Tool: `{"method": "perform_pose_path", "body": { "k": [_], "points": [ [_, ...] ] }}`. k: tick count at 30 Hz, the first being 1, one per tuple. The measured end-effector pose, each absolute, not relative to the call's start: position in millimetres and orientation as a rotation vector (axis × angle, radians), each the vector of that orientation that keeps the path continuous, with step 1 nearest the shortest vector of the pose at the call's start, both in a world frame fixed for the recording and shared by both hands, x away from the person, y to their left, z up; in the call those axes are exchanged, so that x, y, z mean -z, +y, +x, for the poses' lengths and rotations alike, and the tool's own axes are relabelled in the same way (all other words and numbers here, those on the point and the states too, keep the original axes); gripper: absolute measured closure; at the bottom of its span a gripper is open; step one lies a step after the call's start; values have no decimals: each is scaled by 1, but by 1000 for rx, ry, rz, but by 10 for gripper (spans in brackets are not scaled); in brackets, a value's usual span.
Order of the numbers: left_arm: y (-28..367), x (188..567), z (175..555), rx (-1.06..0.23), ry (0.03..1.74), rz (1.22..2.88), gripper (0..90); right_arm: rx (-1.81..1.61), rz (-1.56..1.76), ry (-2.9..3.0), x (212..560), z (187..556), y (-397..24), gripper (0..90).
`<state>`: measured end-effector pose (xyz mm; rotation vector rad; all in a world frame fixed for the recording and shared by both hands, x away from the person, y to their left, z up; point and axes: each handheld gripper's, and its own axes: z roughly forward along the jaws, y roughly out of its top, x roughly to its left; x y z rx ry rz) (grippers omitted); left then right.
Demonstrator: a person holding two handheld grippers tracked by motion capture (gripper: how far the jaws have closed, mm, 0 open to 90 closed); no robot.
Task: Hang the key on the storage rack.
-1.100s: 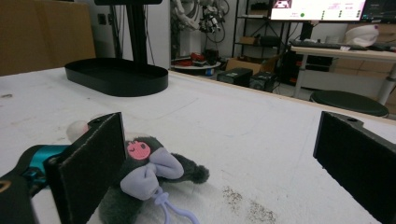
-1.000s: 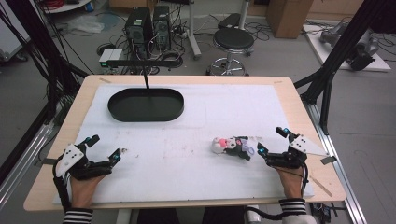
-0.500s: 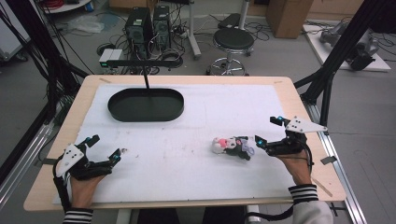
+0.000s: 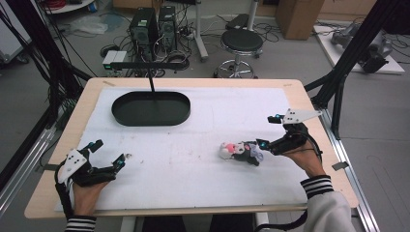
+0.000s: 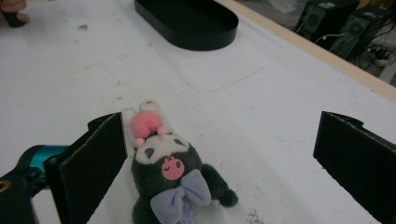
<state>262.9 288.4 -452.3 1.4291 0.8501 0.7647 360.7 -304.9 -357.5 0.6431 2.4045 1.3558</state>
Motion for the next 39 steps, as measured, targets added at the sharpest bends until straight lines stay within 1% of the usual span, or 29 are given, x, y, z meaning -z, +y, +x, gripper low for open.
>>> {"method": "perform_pose_path", "body": {
  "k": [10,14,39],
  "points": [
    [288,452,263,-765,848,1430,17,-1233,538,2566,362,372,-283,16],
    [288,452,263,-764,848,1431,17,-1146,493,2642,371,377,-274,16],
    [287,452,263,-767,846,1440,17,-949,415,2831,401,391,-248,17]
  ]
}}
